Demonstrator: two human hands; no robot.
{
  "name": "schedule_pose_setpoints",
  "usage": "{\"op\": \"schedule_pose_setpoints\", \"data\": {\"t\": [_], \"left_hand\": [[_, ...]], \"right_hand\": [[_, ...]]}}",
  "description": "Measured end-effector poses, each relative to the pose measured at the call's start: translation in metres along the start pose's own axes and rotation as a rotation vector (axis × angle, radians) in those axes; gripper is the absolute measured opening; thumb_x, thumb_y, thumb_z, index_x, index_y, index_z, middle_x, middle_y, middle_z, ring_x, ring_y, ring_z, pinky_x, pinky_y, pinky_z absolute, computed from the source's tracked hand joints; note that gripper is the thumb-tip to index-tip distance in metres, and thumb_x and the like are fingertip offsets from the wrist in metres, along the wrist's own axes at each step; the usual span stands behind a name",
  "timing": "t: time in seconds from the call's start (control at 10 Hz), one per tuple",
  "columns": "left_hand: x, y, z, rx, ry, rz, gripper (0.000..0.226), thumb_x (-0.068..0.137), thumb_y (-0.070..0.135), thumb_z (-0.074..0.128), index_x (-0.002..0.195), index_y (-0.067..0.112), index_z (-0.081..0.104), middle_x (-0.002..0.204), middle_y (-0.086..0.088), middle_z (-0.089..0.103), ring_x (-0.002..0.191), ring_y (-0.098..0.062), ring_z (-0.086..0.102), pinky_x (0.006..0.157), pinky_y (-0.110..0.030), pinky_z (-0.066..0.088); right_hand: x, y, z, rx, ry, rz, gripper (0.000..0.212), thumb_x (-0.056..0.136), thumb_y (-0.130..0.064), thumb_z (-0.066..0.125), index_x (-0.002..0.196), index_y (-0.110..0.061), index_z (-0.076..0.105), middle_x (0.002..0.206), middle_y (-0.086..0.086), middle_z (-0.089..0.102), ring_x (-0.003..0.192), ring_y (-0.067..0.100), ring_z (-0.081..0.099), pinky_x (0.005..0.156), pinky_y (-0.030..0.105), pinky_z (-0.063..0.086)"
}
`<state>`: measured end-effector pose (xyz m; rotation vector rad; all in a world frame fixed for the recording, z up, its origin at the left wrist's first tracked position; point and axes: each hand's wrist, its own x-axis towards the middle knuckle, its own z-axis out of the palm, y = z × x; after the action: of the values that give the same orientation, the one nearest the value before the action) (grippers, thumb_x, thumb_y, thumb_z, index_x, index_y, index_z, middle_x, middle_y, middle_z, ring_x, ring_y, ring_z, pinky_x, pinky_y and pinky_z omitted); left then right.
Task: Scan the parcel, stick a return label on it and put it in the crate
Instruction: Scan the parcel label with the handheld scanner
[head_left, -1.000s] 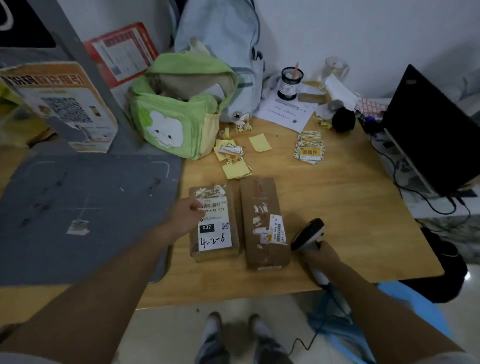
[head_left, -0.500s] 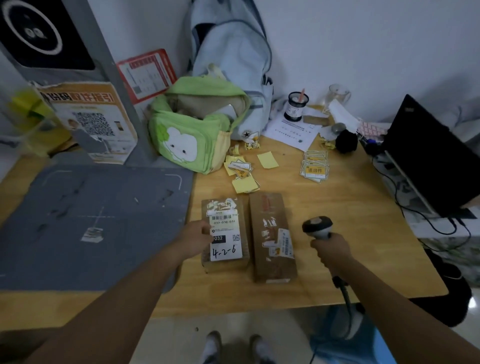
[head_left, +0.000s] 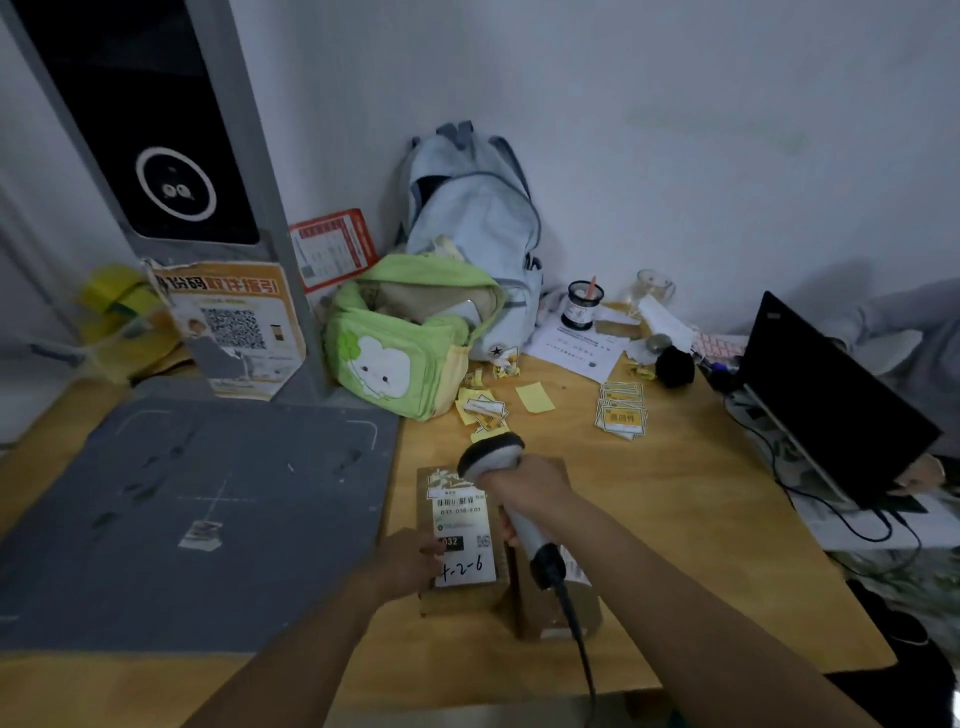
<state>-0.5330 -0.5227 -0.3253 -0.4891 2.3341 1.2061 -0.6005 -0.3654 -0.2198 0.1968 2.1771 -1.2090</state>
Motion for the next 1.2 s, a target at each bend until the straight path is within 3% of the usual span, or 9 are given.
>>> {"op": "schedule_pose_setpoints", "data": {"t": [0.1,0.2,0.4,0.5,0.6,0.7,0.8,1.0,1.2], "left_hand": [[-0.002,-0.005,0.004,0.032,0.032,0.039,0.034,0.090,0.011,0.054,0.123,0.007,0.058,0.135,-0.013,0.053,0.104,-0.020,0.057,0.081,-0.027,0.055],[-0.004,-0.005,0.003,0.082,0.026,0.078,0.034,0.091,0.011,0.052,0.125,0.007,0.056,0.135,-0.011,0.053,0.113,-0.022,0.057,0.079,-0.021,0.050],[-0.004,-0.007,-0.006,0.062,-0.042,0.079,0.033,0.089,0.012,0.056,0.121,0.005,0.059,0.130,-0.012,0.059,0.111,-0.024,0.062,0.084,-0.029,0.057],[-0.003,-0.006,-0.006,0.061,-0.076,0.110,0.025,0.090,0.010,0.053,0.114,0.006,0.060,0.117,-0.008,0.062,0.092,-0.015,0.062,0.057,-0.009,0.049],[-0.001,-0.008,-0.007,0.015,-0.093,0.121,0.013,0.091,0.008,0.051,0.102,0.010,0.058,0.107,-0.006,0.061,0.085,-0.011,0.061,0.051,-0.006,0.046],[-0.001,-0.010,-0.009,0.003,-0.100,0.113,0.010,0.090,0.007,0.051,0.096,0.011,0.058,0.111,-0.009,0.065,0.103,-0.024,0.066,0.068,-0.017,0.056],[-0.004,-0.007,-0.012,0.118,-0.102,0.131,0.011,0.088,0.012,0.053,0.095,0.020,0.054,0.121,-0.013,0.065,0.113,-0.027,0.063,0.091,-0.029,0.051],[0.004,-0.011,-0.016,0.208,-0.061,0.127,0.014,0.084,0.017,0.058,0.096,0.025,0.056,0.122,-0.011,0.066,0.113,-0.025,0.062,0.087,-0.025,0.048],[0.009,-0.013,-0.017,0.207,-0.068,0.126,0.033,0.085,0.016,0.057,0.116,0.007,0.064,0.122,-0.013,0.066,0.114,-0.026,0.062,0.096,-0.032,0.050]], "right_hand": [[-0.003,-0.006,0.014,0.010,-0.009,0.073,0.027,0.086,-0.018,0.055,0.096,0.007,0.059,0.062,0.017,0.061,0.045,0.023,0.058,0.044,0.027,0.049],[-0.003,-0.007,0.023,0.000,-0.011,0.164,0.026,0.091,-0.019,0.049,0.079,0.003,0.056,0.057,0.016,0.059,0.046,0.023,0.056,0.049,0.029,0.048],[-0.004,-0.010,0.029,0.057,0.021,0.156,0.024,0.092,-0.016,0.046,0.075,0.000,0.053,0.059,0.015,0.055,0.048,0.024,0.053,0.050,0.030,0.046],[-0.002,-0.014,0.032,0.099,0.051,0.183,0.019,0.088,-0.017,0.049,0.085,0.001,0.055,0.058,0.018,0.056,0.045,0.025,0.054,0.047,0.027,0.045],[-0.005,-0.016,0.039,0.084,0.033,0.175,0.021,0.087,-0.019,0.051,0.086,0.002,0.056,0.057,0.017,0.058,0.046,0.026,0.055,0.049,0.029,0.047],[-0.007,-0.015,0.047,0.087,0.043,0.203,0.025,0.088,-0.021,0.052,0.089,0.003,0.057,0.059,0.017,0.059,0.046,0.026,0.055,0.046,0.027,0.047],[-0.003,-0.014,0.053,0.077,0.068,0.228,0.024,0.087,-0.020,0.052,0.089,0.003,0.057,0.054,0.018,0.059,0.041,0.025,0.055,0.044,0.025,0.047],[-0.002,-0.012,0.057,0.140,0.101,0.267,0.024,0.090,-0.017,0.049,0.076,0.001,0.055,0.056,0.017,0.057,0.045,0.026,0.054,0.045,0.025,0.046],[-0.003,-0.016,0.056,0.145,0.154,0.311,0.030,0.094,-0.019,0.046,0.071,0.000,0.054,0.060,0.018,0.054,0.047,0.026,0.052,0.042,0.027,0.043]]}}
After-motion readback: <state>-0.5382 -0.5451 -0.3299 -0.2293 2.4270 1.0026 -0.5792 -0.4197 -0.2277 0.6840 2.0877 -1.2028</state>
